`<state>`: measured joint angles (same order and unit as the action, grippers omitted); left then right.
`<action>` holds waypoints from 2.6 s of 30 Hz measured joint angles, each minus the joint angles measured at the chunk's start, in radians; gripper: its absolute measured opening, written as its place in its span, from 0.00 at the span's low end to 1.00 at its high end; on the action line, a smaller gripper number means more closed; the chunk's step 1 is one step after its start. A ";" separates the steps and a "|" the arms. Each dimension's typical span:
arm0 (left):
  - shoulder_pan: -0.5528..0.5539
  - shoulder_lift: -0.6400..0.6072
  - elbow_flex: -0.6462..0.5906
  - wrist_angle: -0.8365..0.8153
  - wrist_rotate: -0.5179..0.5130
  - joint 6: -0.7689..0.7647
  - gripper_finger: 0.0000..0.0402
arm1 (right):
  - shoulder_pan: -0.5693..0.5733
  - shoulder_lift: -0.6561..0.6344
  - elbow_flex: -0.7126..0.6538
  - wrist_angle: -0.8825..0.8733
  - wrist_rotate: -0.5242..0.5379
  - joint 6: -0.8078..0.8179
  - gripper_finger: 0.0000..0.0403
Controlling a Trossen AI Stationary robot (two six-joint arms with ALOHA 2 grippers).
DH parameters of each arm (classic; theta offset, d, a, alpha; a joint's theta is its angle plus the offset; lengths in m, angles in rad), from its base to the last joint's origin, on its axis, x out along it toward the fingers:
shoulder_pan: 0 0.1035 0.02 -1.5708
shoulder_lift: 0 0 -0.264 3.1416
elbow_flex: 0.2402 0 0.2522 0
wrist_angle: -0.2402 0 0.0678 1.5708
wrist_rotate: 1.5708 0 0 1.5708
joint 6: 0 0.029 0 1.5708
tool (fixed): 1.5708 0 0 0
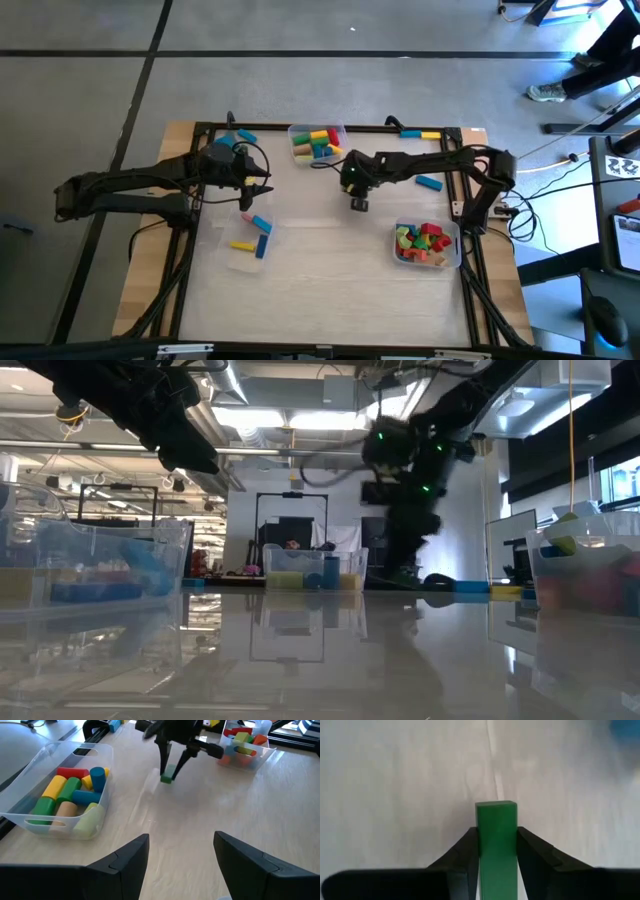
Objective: Sort blocks by size
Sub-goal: Put the green rectangular block into the bottom left transparent bin
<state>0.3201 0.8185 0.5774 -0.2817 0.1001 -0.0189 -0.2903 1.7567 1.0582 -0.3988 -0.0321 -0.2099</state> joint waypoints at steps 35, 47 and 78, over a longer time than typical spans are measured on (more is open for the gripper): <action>0.000 0.000 0.000 0.010 0.000 -0.008 0.54 | 0.273 0.152 0.068 1.077 -0.110 0.236 0.29; 0.000 0.000 0.000 0.005 0.000 -0.011 0.54 | 0.291 0.341 0.321 1.023 -0.115 0.241 0.29; 0.000 0.000 0.000 -0.010 0.000 -0.010 0.54 | 0.291 0.599 0.628 0.860 -0.065 0.289 0.32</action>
<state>0.3202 0.8181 0.5774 -0.2913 0.1005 -0.0288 0.0006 2.3554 1.6867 0.4612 -0.0970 0.0789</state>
